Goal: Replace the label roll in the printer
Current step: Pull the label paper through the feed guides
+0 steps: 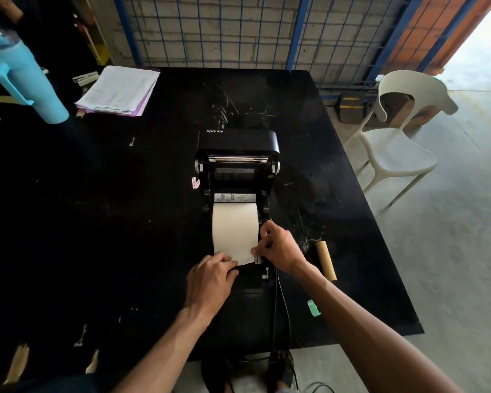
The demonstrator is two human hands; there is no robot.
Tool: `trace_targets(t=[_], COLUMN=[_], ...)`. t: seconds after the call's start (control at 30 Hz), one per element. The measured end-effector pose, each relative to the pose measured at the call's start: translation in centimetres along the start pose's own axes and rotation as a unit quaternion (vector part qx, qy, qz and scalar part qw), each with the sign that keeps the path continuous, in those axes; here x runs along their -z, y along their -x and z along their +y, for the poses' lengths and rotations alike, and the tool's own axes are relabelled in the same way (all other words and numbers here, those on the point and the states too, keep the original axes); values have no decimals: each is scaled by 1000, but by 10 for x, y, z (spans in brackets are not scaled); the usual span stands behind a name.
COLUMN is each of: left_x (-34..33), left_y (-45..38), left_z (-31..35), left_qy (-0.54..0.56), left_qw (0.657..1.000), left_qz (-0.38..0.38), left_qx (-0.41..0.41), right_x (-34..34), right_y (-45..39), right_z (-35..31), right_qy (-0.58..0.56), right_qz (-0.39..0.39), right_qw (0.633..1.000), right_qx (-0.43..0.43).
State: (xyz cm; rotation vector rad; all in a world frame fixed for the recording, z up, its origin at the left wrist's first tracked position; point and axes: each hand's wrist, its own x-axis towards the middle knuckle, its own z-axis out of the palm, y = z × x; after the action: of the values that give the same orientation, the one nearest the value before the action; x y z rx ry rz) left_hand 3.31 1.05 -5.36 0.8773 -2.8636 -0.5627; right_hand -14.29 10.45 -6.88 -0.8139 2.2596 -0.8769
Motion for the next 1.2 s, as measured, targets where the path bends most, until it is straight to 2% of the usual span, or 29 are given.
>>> trace_targets(t=[0.13,0.23,0.33,0.57,0.7,0.77,0.93,1.1,1.2], left_x=[-2,0,2,0,0,0,-4,-6,-4], left_y=[2,1,0,1,2,2,2,4,4], left_z=[-1,-2,-7,-10,-12,-11,-12,-15,-15], left_qy=[-12,-24,-28,-16,-12,-12,-8,-11,-15], left_qw=[1000,1000,999,999,999,998,998,998,997], left_qz=[3,4,8,5,11,10,-5,-17,-12], left_qx=[-8,-11,-16,-46,-52,-54,-56,-64,-77], right_x=[3,3,-1,11,9,6,-1,1,-2], right_y=[-3,-2,0,1,6,6,4,4,5], right_z=[-4,-9,-7,-10,-12,-10,-5,-4,3], right_qy=[35,10,39,43,-33,-24,53,-9,30], right_qz=[-18,0,10,-48,7,24,-15,16,10], right_qw=[999,1000,999,998,999,999,998,1000,999], right_qx=[2,-12,-8,-8,-18,-16,-1,-14,-2])
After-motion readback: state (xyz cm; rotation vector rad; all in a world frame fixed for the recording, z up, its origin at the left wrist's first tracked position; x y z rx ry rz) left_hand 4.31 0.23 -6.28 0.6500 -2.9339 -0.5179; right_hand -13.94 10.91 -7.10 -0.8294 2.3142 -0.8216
